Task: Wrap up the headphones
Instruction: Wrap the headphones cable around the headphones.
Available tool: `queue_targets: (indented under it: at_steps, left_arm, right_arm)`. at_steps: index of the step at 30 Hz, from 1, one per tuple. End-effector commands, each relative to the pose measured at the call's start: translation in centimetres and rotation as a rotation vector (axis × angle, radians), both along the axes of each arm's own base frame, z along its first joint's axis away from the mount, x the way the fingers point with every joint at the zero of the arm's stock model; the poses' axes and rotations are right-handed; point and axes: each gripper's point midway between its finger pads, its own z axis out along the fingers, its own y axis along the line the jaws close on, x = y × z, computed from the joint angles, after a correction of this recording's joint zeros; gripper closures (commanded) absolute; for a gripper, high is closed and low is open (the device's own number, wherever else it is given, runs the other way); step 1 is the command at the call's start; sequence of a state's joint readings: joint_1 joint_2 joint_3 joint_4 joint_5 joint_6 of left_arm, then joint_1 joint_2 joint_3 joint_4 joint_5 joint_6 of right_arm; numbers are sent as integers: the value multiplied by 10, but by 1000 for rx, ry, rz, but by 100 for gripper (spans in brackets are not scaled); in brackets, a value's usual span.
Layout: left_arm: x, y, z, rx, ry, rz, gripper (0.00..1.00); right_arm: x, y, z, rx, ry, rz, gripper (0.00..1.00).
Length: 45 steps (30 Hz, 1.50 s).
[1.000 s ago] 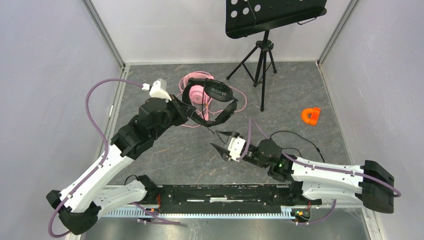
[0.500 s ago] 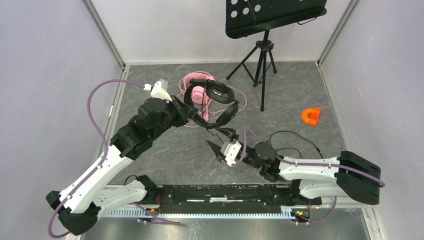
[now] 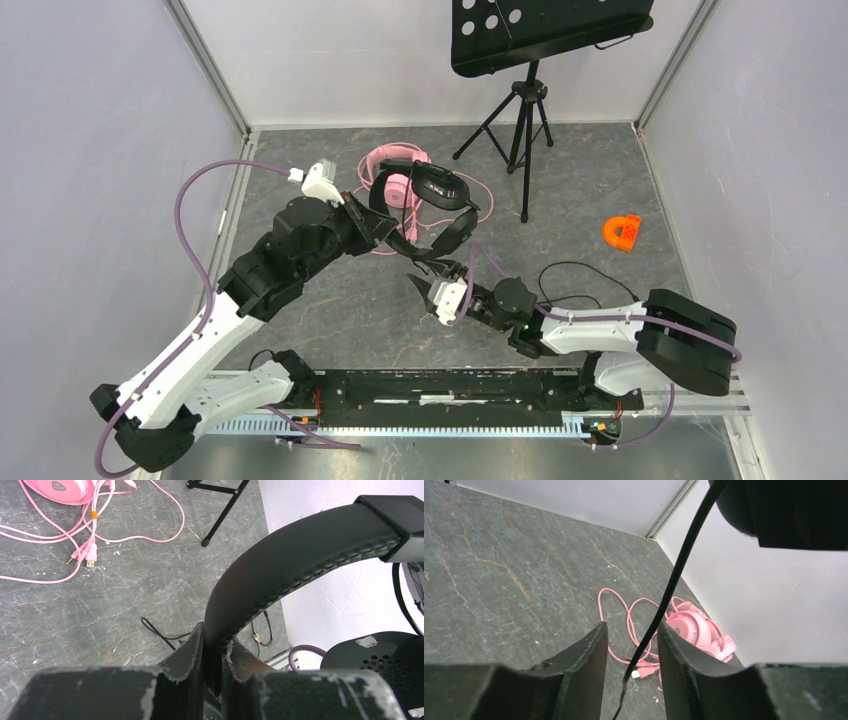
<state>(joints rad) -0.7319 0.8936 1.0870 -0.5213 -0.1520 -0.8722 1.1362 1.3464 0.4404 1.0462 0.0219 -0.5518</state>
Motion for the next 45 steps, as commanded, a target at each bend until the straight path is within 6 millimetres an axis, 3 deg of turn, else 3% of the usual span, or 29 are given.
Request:
queue_targets:
  at_steps: [1,2,5,11,18,23,26,31,37,42,45]
  left_arm:
    - [-3,-3,41,-128,-73,-4,98]
    - [-3,-3,43,-131,-78,-3,98]
    - [-3,-5,49,-145,-92,-15,98]
    - [-3,-11,54,-162,-100,-37,98]
    - [3,4,59,-113,-136,29,98]
    - [-5,-3,64,-119,-138,-31,98]
    - [-7,5,60,-88,-131,-16,98]
    - [-6,16,62,-82,-155,33,98]
    - [2,5,71,-149,-171,31,98]
    - [15,6,73,-147,-185,77,98]
    - [20,7,77,-157,-212,100,98]
  right_arm:
    - [-2,9,37,94,-47,40,66]
    - [-3,9,36,88,-46,47,77]
    - [-6,4,28,74,-25,48,100]
    - [-13,-12,7,49,15,46,100]
    - [-27,-42,11,117,64,41,100]
    - [-18,-66,7,116,62,-59,100]
    - [-17,-73,10,104,52,-83,100]
    - [-32,-69,8,74,54,2,100]
    - [-51,-47,-9,-23,96,148,100]
    - [-60,-46,3,8,93,198,100]
    - [-62,-46,-1,-16,91,208,100]
